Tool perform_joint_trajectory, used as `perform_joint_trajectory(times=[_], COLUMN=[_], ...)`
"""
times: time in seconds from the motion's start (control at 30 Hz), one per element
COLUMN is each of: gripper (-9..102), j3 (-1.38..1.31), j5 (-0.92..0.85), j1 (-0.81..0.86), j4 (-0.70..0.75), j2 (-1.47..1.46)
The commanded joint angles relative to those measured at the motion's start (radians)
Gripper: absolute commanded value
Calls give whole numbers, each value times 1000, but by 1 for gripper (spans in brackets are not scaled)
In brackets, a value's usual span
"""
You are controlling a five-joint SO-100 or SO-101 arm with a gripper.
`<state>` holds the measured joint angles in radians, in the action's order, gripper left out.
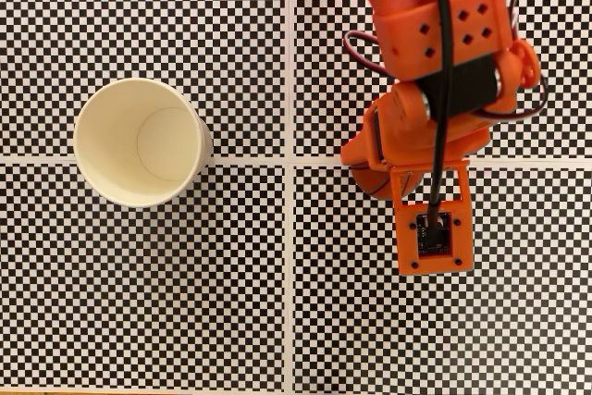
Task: Grasp basketball and place into cup.
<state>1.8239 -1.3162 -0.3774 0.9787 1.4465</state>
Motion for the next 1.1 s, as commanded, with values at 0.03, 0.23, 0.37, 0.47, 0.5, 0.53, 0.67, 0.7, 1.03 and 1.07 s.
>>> perform_joint_trajectory(times=[0.03, 0.23, 0.37, 0.47, 0.5, 0.53, 0.67, 0.7, 1.03, 1.07], gripper=[25, 22, 21, 22, 22, 22, 22, 22, 24, 24], j3=[11, 15, 15, 15, 20, 25, 48, 54, 98, 94], j5=[9, 8, 2, -3, -6, -9, -26, -26, -43, -43], j1=[3, 8, 14, 20, 21, 25, 29, 31, 41, 43], j4=[-26, -32, -35, -38, -38, -35, -25, -20, -8, -2], j2=[72, 92, 101, 118, 132, 152, 239, 261, 454, 466])
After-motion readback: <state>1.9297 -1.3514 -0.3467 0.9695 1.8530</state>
